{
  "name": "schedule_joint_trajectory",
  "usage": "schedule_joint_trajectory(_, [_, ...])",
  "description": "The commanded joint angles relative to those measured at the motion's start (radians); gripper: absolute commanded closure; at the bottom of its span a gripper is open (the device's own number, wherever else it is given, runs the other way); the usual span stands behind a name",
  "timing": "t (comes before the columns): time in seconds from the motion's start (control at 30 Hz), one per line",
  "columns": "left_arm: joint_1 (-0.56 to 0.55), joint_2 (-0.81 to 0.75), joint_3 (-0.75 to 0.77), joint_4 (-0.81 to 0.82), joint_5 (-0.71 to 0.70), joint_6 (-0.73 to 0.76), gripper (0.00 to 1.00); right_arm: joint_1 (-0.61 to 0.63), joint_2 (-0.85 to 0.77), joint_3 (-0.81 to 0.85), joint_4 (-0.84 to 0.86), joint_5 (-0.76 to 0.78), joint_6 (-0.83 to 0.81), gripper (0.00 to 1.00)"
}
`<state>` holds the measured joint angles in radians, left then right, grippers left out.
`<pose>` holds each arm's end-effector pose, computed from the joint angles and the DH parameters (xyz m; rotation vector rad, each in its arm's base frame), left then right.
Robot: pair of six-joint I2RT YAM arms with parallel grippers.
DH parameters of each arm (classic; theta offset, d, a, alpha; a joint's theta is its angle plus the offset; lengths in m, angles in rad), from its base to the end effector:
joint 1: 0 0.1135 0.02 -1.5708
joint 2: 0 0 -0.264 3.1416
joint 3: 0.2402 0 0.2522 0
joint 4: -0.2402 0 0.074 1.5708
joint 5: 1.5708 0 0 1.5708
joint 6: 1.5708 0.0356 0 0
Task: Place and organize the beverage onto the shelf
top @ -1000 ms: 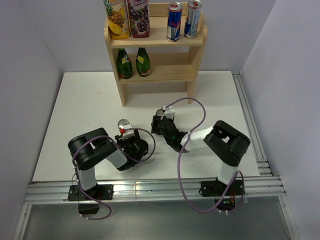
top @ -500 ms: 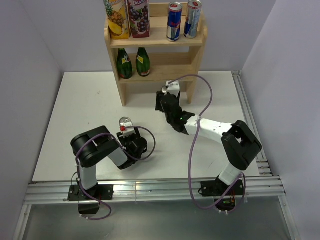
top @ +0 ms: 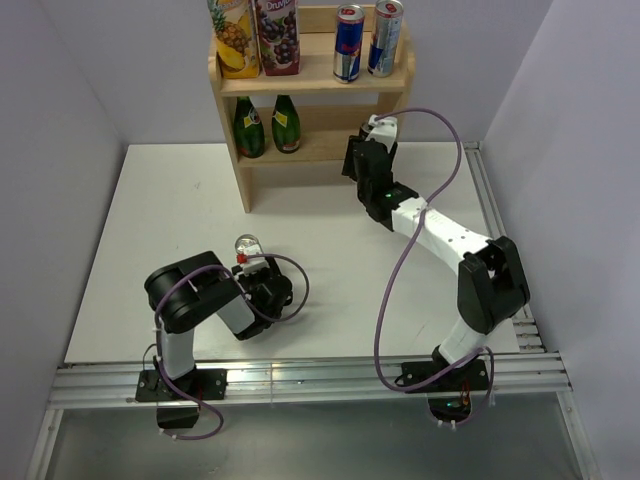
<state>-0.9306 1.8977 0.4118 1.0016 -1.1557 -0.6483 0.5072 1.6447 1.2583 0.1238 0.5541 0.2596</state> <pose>0.1835 -0.1919 0.0834 -0.4080 1.7120 0.0500 0.3497 0.1729 0.3130 0.1628 1.7862 0.0404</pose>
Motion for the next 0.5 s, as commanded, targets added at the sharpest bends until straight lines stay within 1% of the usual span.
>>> schedule_joint_trajectory(0.0, [0.004, 0.051, -0.022, -0.061, 0.106, -0.076, 1.00, -0.028, 0.007, 0.118, 0.082, 0.003, -0.030, 1.00])
schedule_joint_trajectory(0.23, [0.004, 0.074, -0.013, -0.061, 0.103, -0.080, 1.00, -0.045, -0.003, 0.182, 0.053, -0.013, -0.028, 1.00])
schedule_joint_trajectory(0.47, [0.003, 0.084, -0.005, -0.064, 0.100, -0.089, 1.00, -0.045, -0.019, 0.197, 0.056, -0.006, -0.039, 1.00])
